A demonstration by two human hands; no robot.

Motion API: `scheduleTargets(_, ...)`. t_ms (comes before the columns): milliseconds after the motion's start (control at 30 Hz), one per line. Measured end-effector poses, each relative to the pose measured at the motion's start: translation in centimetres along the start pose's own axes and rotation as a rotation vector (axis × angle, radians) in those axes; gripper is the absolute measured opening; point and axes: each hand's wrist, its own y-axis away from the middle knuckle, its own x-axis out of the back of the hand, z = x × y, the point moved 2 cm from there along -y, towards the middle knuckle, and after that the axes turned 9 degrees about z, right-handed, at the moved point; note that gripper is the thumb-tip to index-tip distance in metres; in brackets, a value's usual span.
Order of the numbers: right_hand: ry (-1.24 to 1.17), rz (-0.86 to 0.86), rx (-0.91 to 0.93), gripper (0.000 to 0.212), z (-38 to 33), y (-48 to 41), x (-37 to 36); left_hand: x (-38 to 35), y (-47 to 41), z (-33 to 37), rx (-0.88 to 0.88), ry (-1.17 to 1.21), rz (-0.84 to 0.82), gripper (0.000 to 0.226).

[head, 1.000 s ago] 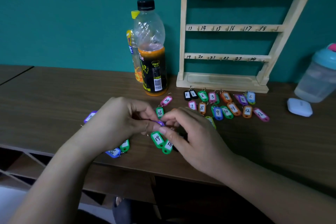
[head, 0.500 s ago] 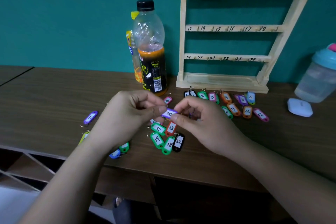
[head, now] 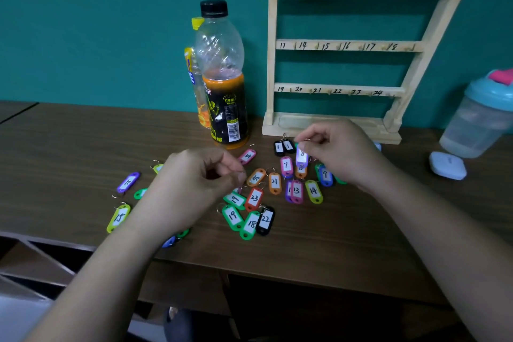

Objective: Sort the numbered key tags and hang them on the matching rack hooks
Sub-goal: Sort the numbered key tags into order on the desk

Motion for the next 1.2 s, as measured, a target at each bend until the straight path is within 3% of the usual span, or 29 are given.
scheduleTargets(367, 0.17, 0.009, -0.041, 0.008, 1.1, 0.1, -1.2, 2.1, -0.5, -2.3, 0.06, -0.041, 0.076, 0.01)
scheduleTargets(733, 0.166, 0.09, 0.256, 0.004, -3.5, 3.0, -2.5, 5.2, -0.2, -4.7, 0.136, -0.09, 0.101, 0.005)
scheduleTargets(967, 0.06, -0.007, 0.387, 0.008, -6.1, 5.9, -6.0, 6.5, 0.2, -6.9, 0.223, -0.248, -0.048, 0.009)
scheduleTargets(1100, 0.017, -0.048, 0.446, 0.008, -7.1, 7.1, -8.1, 6.8, 0.6, -8.0, 0.264, -0.308, -0.19, 0.023)
scheduleTargets(1200, -0.004, -0.092, 0.473, 0.007, -8.0, 7.9, -9.3, 6.9, 0.9, -8.0, 0.251, -0.325, -0.193, 0.029)
